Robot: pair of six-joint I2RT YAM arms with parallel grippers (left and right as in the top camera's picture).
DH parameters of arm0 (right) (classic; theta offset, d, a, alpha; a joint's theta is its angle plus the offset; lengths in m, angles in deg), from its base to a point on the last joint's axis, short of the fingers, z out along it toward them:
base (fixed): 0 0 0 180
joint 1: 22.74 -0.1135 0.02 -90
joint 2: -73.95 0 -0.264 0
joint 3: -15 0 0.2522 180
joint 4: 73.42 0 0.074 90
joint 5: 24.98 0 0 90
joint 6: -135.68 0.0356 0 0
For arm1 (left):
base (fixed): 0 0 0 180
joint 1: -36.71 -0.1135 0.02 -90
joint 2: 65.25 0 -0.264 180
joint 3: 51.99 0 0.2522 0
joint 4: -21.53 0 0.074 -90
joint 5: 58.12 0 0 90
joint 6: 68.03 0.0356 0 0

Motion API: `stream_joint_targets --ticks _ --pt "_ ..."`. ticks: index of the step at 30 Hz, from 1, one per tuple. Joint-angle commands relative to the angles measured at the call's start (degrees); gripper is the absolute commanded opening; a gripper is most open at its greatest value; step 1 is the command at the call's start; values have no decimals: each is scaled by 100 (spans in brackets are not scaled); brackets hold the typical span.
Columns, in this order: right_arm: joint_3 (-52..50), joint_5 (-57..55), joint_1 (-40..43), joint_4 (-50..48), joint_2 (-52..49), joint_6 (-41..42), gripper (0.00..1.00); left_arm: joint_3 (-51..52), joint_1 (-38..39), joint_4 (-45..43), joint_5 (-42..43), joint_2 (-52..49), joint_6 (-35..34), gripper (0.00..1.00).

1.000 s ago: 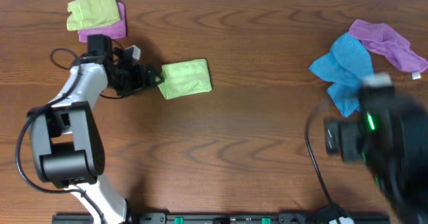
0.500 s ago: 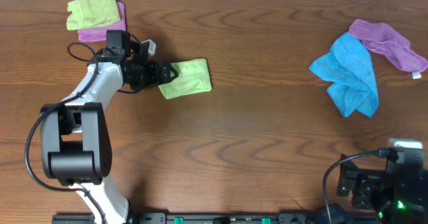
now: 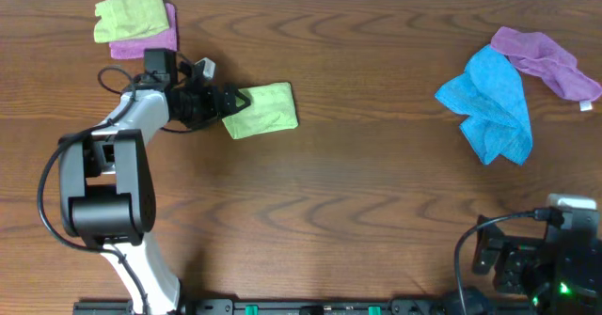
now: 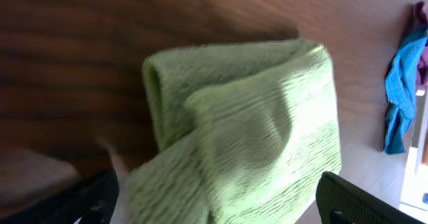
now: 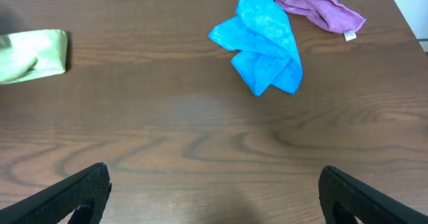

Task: Fold the cloth
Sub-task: 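Lift and carry the folded cloth with the left gripper to the top-left stack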

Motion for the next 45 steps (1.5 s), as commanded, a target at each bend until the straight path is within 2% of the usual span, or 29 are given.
stream_joint_targets --ticks 1,7,11,12,13,14,15,19,28,30,34,39,41,45 --pt "-17 0 46 -48 -39 160 99 273 39 -122 234 -157 -116 95" --pt "-17 2 46 -140 -114 240 99 562 358 -640 271 -162 -446 95" --pt "-17 136 46 -149 -184 240 99 575 688 -1235 273 -459 -1049 94" --pt "-17 173 46 -149 -184 243 99 575 756 -1397 291 -586 -1233 73" --pt "-11 205 46 -149 -184 245 99 573 804 -1558 293 -717 -1388 34" --pt "0 232 46 -146 -184 249 99 570 846 -1762 321 -866 -1558 9" --pt "17 256 46 -146 -184 264 99 568 870 -1993 407 -1012 -1725 6" --pt "105 258 46 -63 -184 284 99 516 844 -2553 686 -1364 -2035 6" --pt "125 258 46 48 -184 282 99 -553 796 -2494 1191 -1279 -1996 6" --pt "125 258 46 83 -184 282 99 -997 796 -2162 1187 -1257 -1847 6" --pt "125 258 46 177 -184 282 98 -2072 774 -922 970 -1233 -1001 6" --pt "125 256 46 216 -184 282 98 -3532 675 1060 -348 -1233 411 6" --pt "125 254 46 216 -184 282 98 -3985 595 1453 -824 -1233 826 6" --pt "125 256 46 214 -184 286 98 -4465 391 1572 -1202 -1235 1069 6"
